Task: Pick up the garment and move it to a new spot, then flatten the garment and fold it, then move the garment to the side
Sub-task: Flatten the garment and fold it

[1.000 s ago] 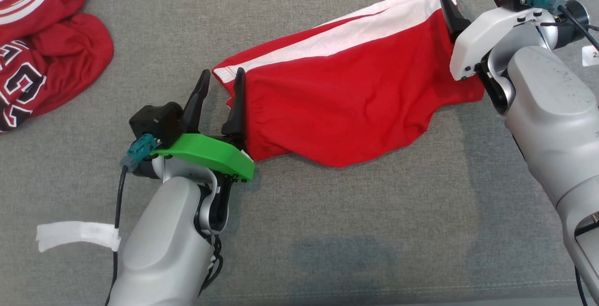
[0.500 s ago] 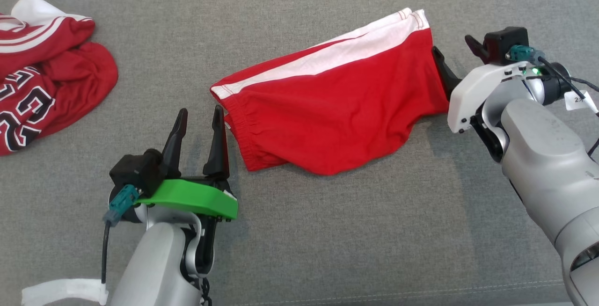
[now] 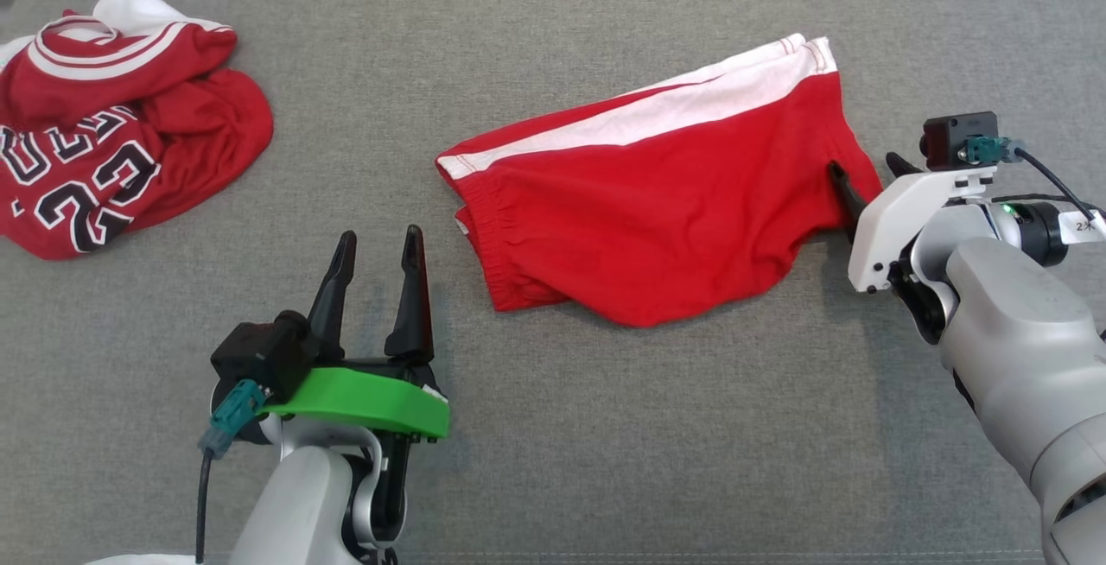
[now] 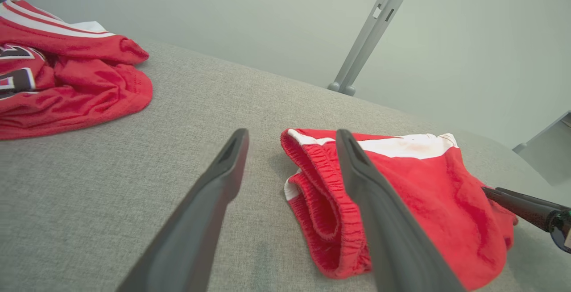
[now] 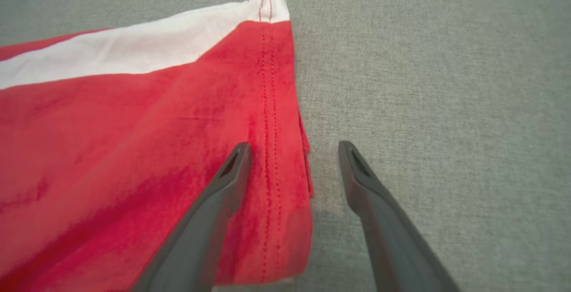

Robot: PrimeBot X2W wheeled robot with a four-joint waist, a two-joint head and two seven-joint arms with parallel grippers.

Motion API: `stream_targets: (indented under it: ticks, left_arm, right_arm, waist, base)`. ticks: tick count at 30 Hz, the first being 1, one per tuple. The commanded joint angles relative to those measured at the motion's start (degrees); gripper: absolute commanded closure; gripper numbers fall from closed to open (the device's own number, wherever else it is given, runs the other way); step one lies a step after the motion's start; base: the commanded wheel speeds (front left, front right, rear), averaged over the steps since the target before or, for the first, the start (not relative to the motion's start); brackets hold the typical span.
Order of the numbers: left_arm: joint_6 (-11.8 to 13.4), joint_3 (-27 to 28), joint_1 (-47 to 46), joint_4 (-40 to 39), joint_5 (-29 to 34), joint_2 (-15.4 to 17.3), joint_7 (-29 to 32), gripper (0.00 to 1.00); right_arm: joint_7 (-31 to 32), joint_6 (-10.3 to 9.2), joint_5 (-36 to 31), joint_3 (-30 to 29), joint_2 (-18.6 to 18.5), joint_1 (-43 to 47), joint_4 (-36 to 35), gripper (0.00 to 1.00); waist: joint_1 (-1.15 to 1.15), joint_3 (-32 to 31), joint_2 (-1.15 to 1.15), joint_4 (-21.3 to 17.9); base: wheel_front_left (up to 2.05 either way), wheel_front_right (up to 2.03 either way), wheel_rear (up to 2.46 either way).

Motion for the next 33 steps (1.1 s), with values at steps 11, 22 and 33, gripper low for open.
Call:
stream_targets:
  ticks: [11, 22, 33]
  left_arm:
    - [0.31, 0.59, 0.91, -0.58, 0.15, 0.27, -0.14, 0.00]
    - [0.65, 1.50, 1.69, -0.49, 0.45, 0.58, -0.14, 0.00]
    - [0.76, 1.57, 4.95, -1.67, 0.01, 1.31, 0.07, 0.00]
  right_arm:
    - [2.55, -0.08, 3.24, -0.78, 1.22, -0.09, 2.90, 0.62]
    - [-1.82, -0.09, 5.98, -2.44, 1.93, 0.85, 2.52, 1.00]
    - [-6.21, -0.09, 10.29, -1.98, -0.27, 9.48, -5.52, 1.00]
  waist:
    - [0.00, 0.60, 0.01, 2.35]
    - [0.00, -0.71, 0.01, 0.73]
    - [0.00, -5.93, 0.01, -5.45]
  base:
    - [0.00, 0.00, 0.00]
    - [0.00, 0.00, 0.00]
    - [0.00, 0.00, 0.00]
